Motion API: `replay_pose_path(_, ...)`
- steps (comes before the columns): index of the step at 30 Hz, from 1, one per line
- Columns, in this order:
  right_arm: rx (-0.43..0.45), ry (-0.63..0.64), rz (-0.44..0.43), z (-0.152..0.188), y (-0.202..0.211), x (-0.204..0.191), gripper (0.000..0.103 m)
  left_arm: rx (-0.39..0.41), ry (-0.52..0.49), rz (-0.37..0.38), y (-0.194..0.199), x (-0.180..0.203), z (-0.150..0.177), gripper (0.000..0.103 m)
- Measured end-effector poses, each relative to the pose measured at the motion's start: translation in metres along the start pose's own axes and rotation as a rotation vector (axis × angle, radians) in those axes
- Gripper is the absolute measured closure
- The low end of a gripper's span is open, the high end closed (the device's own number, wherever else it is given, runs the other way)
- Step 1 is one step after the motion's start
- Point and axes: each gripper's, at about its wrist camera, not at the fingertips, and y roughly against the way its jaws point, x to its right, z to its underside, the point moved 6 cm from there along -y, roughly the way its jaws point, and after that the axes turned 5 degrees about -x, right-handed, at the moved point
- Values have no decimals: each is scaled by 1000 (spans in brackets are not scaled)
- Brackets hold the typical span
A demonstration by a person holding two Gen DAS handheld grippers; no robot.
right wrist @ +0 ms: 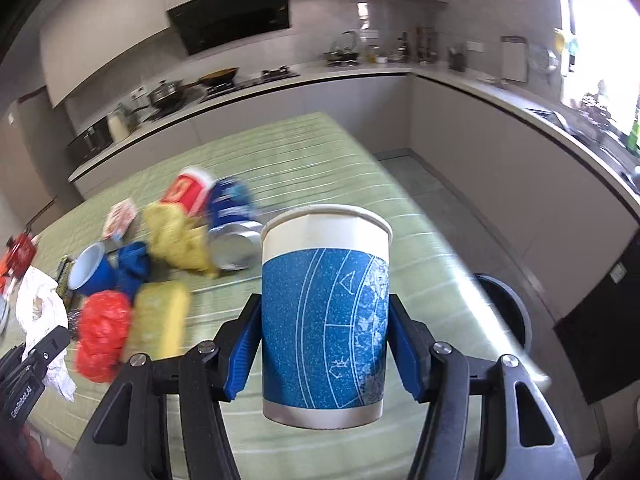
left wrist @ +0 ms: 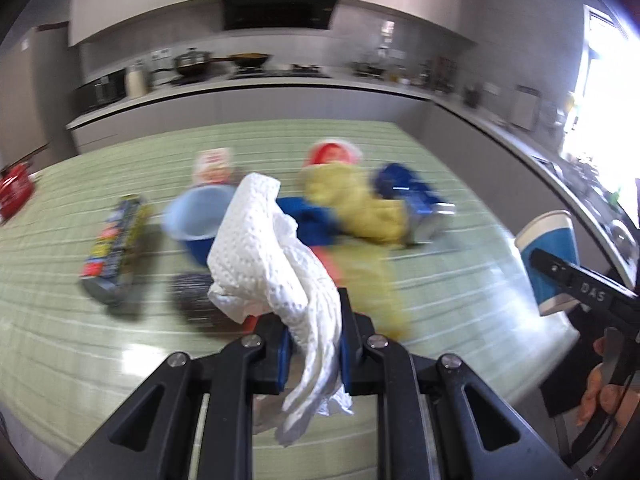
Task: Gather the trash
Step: 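Carry tissue and cup to the black bin and open both grippers over it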
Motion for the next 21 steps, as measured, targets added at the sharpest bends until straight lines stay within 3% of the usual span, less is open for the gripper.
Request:
replay_pose_path(8,26,-79,46,-13,10,151,41,8,-145,126,-15,167,-4,83)
replay_pose_path(15,-25,-43,46,-30,-9,285,41,-59,-165,190,-54,314,-3,83)
replay_pose_path(21,-102,-40,-26,-35,-45,335,41,-114,-171,142,-88,369,-1,83)
